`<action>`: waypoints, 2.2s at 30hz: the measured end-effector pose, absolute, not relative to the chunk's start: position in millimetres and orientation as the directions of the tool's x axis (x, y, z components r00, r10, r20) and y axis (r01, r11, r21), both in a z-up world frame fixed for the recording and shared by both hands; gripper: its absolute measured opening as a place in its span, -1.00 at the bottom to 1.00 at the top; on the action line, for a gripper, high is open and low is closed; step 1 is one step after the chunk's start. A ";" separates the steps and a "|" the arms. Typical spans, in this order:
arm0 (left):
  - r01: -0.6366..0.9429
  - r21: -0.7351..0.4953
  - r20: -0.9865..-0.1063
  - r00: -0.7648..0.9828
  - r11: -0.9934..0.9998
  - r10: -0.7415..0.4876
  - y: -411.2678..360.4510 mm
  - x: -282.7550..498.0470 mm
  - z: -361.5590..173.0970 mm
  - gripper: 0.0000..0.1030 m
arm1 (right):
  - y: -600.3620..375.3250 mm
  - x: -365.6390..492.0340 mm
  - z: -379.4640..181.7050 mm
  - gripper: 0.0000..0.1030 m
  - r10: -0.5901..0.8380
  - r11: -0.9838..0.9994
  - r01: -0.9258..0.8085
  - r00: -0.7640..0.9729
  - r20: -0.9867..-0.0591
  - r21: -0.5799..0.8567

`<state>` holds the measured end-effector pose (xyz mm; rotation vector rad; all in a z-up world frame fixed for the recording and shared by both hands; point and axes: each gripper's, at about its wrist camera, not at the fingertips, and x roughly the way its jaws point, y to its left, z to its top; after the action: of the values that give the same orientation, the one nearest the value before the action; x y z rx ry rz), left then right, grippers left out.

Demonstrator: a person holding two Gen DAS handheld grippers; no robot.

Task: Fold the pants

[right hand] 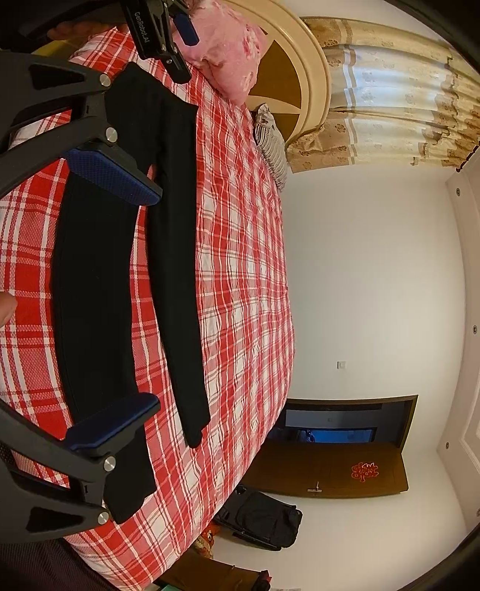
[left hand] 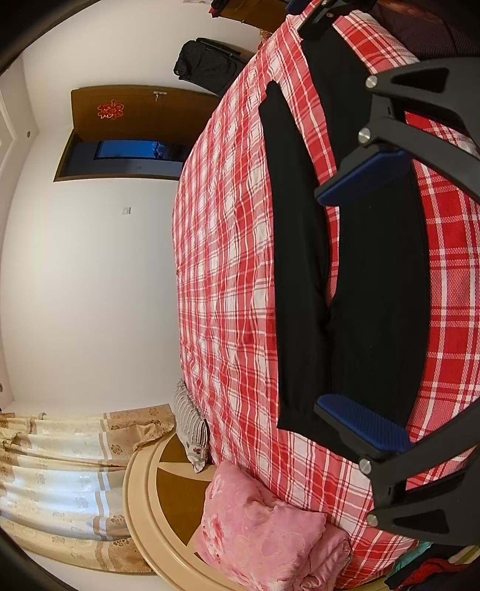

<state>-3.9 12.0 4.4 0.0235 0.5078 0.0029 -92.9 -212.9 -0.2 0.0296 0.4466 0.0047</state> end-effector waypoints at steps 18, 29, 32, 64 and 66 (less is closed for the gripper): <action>-0.002 0.019 -0.484 0.875 1.000 0.011 15.5 -4.5 3.2 1.00 | -214.8 -91.9 -1.2 0.98 0.012 1.000 0.000 0.901 -0.433 0.029; -0.004 0.020 -0.490 0.872 1.000 0.014 17.6 -4.8 1.6 1.00 | -213.8 -90.6 -2.1 0.98 0.010 1.000 0.002 0.900 -0.436 0.027; -0.005 0.019 -0.491 0.871 1.000 0.014 17.8 -4.9 1.3 1.00 | -212.9 -89.9 -2.9 0.98 0.011 1.000 0.000 0.898 -0.439 0.027; -0.119 0.108 -0.685 0.711 0.987 0.161 226.7 179.4 -72.2 0.77 | -259.2 2.6 -64.5 0.98 0.002 1.000 0.001 0.771 -0.637 0.004; -0.122 0.079 -0.703 0.697 0.989 0.142 241.8 202.7 -78.6 0.61 | -275.4 20.9 -63.4 0.98 0.002 1.000 0.015 0.758 -0.652 0.020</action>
<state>202.7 241.8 -78.6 0.0269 0.7866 0.1474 20.9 -275.4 -63.4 0.0245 0.7100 -0.0074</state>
